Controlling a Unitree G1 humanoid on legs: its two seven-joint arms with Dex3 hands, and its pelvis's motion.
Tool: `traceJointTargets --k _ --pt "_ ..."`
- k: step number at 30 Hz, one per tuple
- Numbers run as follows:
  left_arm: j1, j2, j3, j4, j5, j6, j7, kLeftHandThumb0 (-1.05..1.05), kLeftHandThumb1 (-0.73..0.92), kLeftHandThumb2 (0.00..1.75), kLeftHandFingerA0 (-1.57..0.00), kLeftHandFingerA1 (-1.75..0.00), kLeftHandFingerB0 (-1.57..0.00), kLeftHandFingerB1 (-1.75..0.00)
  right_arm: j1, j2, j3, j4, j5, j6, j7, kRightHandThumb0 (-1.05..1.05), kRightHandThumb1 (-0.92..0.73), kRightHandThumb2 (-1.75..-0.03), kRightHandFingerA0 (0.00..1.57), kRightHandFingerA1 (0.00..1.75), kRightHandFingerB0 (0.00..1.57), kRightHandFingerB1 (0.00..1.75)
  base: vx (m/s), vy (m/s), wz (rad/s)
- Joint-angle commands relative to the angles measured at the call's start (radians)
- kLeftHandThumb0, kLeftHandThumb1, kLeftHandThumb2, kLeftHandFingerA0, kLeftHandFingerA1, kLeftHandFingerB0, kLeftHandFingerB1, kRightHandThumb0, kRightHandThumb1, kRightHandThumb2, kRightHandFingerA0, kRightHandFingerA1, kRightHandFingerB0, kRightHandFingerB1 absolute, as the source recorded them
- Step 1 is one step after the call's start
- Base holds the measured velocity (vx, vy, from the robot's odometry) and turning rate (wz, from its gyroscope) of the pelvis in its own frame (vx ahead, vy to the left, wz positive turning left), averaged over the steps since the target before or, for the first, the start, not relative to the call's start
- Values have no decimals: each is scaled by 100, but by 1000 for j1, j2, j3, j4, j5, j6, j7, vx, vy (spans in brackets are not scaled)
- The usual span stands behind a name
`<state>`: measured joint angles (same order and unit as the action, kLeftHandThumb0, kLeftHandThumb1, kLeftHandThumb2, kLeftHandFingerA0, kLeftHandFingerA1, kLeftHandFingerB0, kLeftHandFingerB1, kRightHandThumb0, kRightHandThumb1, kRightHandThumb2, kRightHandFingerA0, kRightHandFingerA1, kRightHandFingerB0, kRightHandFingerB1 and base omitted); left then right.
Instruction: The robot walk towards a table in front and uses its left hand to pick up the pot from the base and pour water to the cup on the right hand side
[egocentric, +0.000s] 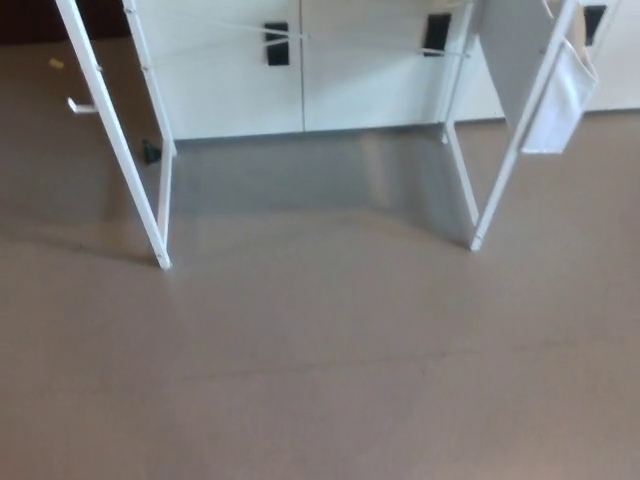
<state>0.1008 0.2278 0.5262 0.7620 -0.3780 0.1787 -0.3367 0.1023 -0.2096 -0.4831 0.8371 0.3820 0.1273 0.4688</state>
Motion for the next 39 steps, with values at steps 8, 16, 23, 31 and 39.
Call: traceJointTargets --k 8,16,23,31,39 --pt "141 13 -38 38 27 -34 -27 8 56 98 -22 -59 -1 -47 168 -1 -21 41 7 -67 5 -3 -45 -89 29 58 4 46 332 -156 9" --pt "169 30 -59 104 54 -82 -17 5 55 96 -25 -60 0 -46 218 0 -33 134 7 -133 30 -5 -45 -89 27 57 6 47 319 6 -17" --pt "188 40 -75 97 56 -76 -4 5 54 97 -20 -59 -2 -47 237 -9 -34 211 -1 -200 67 -7 -45 -89 26 57 3 46 275 115 -1" --pt "182 50 -58 50 29 -30 2 7 57 99 -14 -56 -2 -48 228 1 -37 244 12 -226 80 -3 -44 -89 28 59 6 48 217 -53 8" --pt "223 89 -21 -11 -8 38 -60 10 55 99 -18 -60 0 -47 207 -1 -60 273 28 -210 75 -5 -60 -57 31 49 12 34 318 -45 5"
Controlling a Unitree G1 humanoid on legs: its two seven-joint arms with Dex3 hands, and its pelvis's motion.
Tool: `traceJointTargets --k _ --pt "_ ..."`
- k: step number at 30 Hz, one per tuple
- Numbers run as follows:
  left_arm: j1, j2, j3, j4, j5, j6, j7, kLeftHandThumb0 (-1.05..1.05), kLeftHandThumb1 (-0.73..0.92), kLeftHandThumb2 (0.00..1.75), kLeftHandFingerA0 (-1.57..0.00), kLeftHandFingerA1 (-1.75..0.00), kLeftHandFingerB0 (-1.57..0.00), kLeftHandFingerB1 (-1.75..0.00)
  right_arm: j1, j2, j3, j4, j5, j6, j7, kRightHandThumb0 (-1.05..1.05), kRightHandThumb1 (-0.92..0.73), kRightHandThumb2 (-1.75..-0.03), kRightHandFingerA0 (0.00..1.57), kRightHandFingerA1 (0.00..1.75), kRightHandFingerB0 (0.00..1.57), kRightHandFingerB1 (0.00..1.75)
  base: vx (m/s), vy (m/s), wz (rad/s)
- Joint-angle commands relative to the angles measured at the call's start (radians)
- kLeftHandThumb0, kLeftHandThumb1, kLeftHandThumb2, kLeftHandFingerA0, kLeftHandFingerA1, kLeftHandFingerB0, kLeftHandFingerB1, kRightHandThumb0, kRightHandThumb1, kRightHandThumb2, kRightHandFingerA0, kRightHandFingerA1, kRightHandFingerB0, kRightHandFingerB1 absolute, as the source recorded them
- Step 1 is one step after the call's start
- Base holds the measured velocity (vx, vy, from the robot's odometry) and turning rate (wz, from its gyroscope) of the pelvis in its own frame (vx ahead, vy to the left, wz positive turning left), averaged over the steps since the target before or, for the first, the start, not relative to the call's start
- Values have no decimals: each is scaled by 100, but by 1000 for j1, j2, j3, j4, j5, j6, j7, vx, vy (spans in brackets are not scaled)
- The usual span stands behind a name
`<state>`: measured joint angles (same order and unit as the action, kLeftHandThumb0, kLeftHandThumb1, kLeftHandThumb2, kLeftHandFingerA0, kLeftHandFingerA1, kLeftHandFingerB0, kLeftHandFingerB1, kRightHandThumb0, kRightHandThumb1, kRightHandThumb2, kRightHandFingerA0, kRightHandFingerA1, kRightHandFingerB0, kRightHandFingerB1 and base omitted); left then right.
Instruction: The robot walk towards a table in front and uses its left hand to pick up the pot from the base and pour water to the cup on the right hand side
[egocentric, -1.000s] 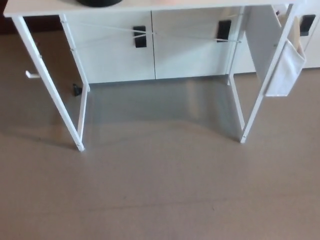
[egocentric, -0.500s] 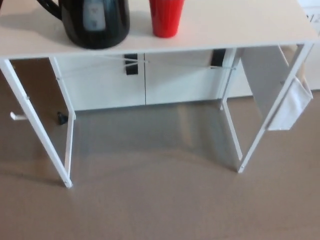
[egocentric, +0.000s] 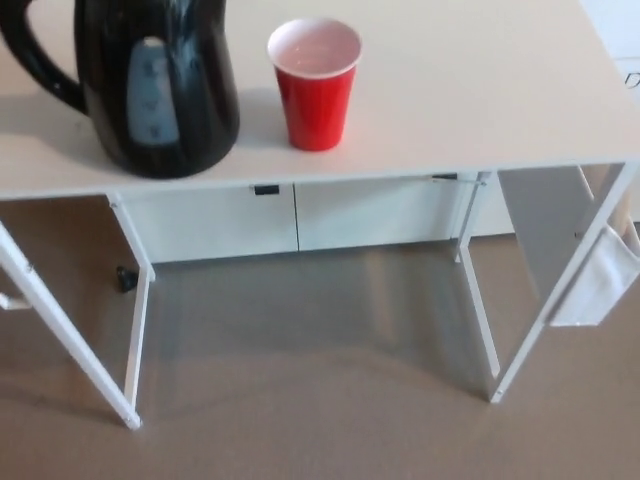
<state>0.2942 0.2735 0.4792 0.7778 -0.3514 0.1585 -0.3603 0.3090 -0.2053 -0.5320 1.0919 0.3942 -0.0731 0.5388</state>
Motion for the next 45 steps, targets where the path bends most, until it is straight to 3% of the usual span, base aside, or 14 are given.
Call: traceJointTargets --k 1,2,4,12,13,15,16,21,22,24,27,28,29,45 --pt "33 46 27 -22 -33 53 -41 9 77 66 -20 -59 -4 -37 -2 -8 -13 24 15 -8 -1 -5 -59 -57 31 49 13 33 200 2 -10" --pt "33 49 30 -9 -31 48 -44 9 57 100 -16 -59 -1 -48 0 -9 -13 27 14 -11 -1 -4 -60 -57 32 49 12 33 211 28 -13" --pt "38 51 34 -6 -32 43 -49 10 77 67 -15 -54 -3 -36 6 -8 -21 29 25 -8 15 -2 -43 -88 22 56 2 46 171 81 -17" --pt "5 46 43 7 -40 54 -40 11 55 99 -13 -56 0 -47 10 -5 -17 -2 15 -21 30 -5 -47 -91 22 56 3 46 293 219 -8" --pt "5 43 40 3 -35 50 -35 11 56 99 -15 -58 -2 -48 11 -8 -14 -2 13 -26 41 -8 -64 -58 26 47 8 33 187 99 2" --pt "-1 44 34 5 -27 48 -29 10 55 99 -15 -58 -1 -48 10 -9 -11 -7 11 -25 43 -6 -46 -90 21 55 5 47 153 52 5" --pt "-7 45 34 1 -28 59 -25 10 55 99 -15 -58 0 -47 6 -13 0 -7 -2 -34 30 -10 -62 -57 28 45 13 34 115 6 10" --pt "-30 50 42 24 -41 70 -37 8 80 66 -16 -54 -5 -31 -5 -12 11 -15 -3 -44 16 -11 -60 -62 31 49 11 35 103 -86 6" --pt "-21 44 43 -9 -44 87 -22 9 57 100 -13 -56 -1 -48 -5 -10 8 -16 4 -41 20 -8 -63 -58 29 45 13 34 137 -177 5" --pt "-19 42 44 -11 -42 84 -24 9 78 65 -16 -52 -5 -33 -4 -6 1 -26 18 -16 15 -6 -46 -89 25 57 6 47 112 -258 -3" --pt "-21 39 41 -19 -34 78 -17 9 57 99 -14 -56 0 -47 -21 -11 0 -12 17 -7 11 -1 -65 -58 34 50 14 34 89 -256 3" --pt "-19 36 41 -26 -32 81 -9 10 56 99 -12 -55 -1 -48 -21 -12 3 -5 12 -16 15 -4 -48 -92 20 55 4 47 31 -125 4" --pt "-19 33 44 -33 -33 81 -1 11 54 97 -15 -57 -1 -47 -23 -13 5 -3 10 -20 18 -6 -64 -58 26 45 10 33 0 0 0" --pt "-48 30 27 -43 -28 90 -6 9 57 99 -14 -57 0 -47 -30 -21 23 -6 -2 -39 31 -10 -65 -58 25 44 10 33 -2 83 3"
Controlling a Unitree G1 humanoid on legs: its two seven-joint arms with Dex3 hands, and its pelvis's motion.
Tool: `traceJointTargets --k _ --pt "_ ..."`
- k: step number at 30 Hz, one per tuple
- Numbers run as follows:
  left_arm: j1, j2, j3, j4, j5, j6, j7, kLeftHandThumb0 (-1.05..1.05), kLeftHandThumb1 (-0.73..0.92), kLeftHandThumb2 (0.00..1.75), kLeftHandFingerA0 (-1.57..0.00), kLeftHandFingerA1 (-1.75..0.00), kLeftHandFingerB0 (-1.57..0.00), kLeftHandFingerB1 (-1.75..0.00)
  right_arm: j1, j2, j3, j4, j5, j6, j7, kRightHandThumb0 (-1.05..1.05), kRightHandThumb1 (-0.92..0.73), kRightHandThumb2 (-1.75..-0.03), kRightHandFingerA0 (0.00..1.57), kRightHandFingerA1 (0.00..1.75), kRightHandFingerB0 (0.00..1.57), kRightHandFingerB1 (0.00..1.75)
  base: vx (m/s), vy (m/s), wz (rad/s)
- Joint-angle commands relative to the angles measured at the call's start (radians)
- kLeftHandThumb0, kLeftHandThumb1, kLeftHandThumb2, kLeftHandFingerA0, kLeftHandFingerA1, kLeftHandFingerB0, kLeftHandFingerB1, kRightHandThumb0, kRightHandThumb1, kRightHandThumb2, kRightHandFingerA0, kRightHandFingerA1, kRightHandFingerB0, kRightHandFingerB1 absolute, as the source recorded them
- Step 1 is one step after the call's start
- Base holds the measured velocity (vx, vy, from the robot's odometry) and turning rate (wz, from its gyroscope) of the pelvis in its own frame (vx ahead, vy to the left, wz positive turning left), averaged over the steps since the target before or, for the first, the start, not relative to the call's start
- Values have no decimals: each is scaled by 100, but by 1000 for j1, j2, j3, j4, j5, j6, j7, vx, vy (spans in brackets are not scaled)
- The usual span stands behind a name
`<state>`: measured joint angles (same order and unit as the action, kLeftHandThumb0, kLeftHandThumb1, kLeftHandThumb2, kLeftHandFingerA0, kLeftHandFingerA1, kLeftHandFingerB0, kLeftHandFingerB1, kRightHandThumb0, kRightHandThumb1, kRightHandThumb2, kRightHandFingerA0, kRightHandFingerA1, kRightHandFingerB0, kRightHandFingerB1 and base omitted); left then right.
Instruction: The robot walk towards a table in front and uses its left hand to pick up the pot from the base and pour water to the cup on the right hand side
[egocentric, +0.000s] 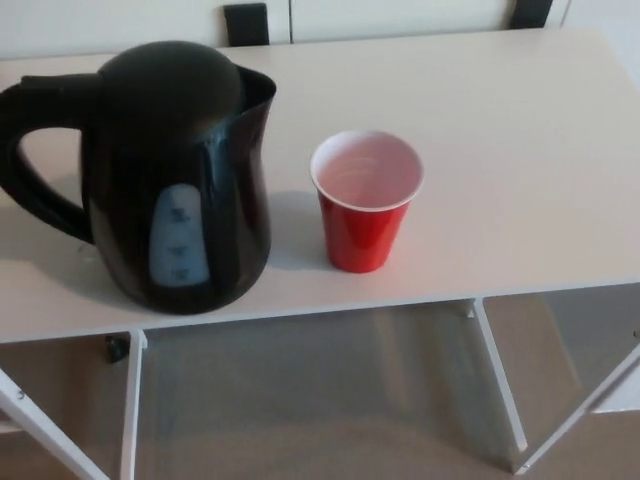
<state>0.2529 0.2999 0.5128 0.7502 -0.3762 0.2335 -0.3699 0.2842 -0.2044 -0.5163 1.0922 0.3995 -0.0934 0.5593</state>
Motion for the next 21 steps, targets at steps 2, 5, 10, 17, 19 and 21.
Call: traceJointTargets --k 2,5,10,17,19,21 --pt "-11 2 -11 -23 1 22 16 8 57 99 -16 -58 -1 -47 -5 -18 0 -15 5 -10 5 -8 -65 -59 27 46 11 34 18 -15 3" --pt "-26 9 -17 -11 4 27 22 8 79 67 -14 -50 -4 -31 2 -12 27 -32 -21 -44 -9 -9 -66 -59 26 47 11 34 -5 -45 5" --pt "-58 11 -16 -22 -8 37 25 7 54 98 -16 -57 -1 -48 -61 -18 5 -19 13 8 -29 -6 -46 -90 23 56 7 48 0 0 0" --pt "-33 7 -10 -51 -6 46 41 7 54 98 -16 -57 -1 -48 -51 -20 -18 18 18 7 -19 -6 -46 -90 23 56 7 48 0 0 0" --pt "-44 12 -9 -57 -8 53 45 7 54 98 -16 -57 -1 -48 -62 -15 -20 18 18 8 -22 -6 -46 -90 23 56 7 48 0 0 0" --pt "-75 13 -10 -61 -11 63 55 7 54 98 -16 -57 -1 -48 -91 -15 -22 15 21 15 -29 -6 -46 -90 23 56 7 48 0 0 0"
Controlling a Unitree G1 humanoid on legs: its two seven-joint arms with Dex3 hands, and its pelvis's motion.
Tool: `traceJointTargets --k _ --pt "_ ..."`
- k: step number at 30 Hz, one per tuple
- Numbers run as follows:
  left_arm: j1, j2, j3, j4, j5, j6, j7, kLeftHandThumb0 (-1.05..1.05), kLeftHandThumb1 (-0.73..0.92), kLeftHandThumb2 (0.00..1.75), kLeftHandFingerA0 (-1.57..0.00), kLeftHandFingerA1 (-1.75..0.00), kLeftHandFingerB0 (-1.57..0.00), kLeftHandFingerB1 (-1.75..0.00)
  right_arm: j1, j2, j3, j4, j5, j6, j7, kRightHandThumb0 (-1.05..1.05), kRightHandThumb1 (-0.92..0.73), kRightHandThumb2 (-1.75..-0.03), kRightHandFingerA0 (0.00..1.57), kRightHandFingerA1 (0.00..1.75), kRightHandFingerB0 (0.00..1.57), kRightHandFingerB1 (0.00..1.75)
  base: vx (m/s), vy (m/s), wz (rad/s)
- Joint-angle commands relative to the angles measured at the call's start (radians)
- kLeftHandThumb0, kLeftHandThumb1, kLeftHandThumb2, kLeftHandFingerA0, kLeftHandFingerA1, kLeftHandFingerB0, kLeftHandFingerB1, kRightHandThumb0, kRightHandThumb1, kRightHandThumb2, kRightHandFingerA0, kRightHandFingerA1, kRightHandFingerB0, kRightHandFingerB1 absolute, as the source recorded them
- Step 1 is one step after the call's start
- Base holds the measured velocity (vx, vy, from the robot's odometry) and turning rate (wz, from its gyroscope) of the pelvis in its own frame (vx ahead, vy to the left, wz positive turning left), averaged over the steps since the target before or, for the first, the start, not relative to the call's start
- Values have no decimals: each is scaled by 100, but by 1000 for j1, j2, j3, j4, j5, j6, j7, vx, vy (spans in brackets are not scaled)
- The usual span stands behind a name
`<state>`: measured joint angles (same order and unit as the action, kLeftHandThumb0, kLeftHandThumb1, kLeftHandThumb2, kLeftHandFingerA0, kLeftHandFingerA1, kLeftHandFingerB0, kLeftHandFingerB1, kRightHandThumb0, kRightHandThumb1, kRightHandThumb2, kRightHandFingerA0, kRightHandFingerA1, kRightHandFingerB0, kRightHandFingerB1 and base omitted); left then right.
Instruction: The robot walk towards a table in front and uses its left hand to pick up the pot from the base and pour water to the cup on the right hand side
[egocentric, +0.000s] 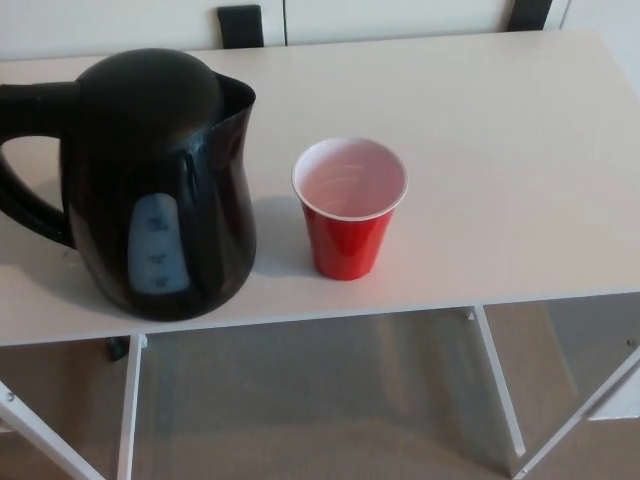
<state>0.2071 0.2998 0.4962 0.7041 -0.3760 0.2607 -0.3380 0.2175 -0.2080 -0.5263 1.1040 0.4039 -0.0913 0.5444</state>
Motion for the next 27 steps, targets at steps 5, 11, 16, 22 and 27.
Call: traceJointTargets --k 5,11,16,22,27 --pt "-32 -17 -6 -36 -7 40 35 7 54 98 -16 -57 -1 -48 -21 -37 -28 -3 22 22 -4 -6 -46 -90 23 56 7 48 0 0 0" --pt "-25 -15 -19 20 -3 -12 -47 5 54 98 -19 -59 -2 -48 12 -63 4 -14 -27 -3 5 -9 -44 -87 24 55 15 50 0 0 0" --pt "9 -5 -25 67 17 -48 -56 4 53 99 -12 -55 0 -47 61 -57 5 -20 -14 3 -4 -8 -44 -88 30 58 16 50 0 0 0" --pt "4 -8 -29 81 14 -67 -71 3 74 67 -26 -61 -6 -39 64 -57 8 -28 -10 -9 -6 -7 -45 -89 29 58 19 52 0 0 0" --pt "13 -14 -26 85 12 -83 -67 7 51 97 -15 -57 -2 -48 65 -60 5 -38 2 15 13 -7 -46 -90 29 59 17 52 0 0 0"
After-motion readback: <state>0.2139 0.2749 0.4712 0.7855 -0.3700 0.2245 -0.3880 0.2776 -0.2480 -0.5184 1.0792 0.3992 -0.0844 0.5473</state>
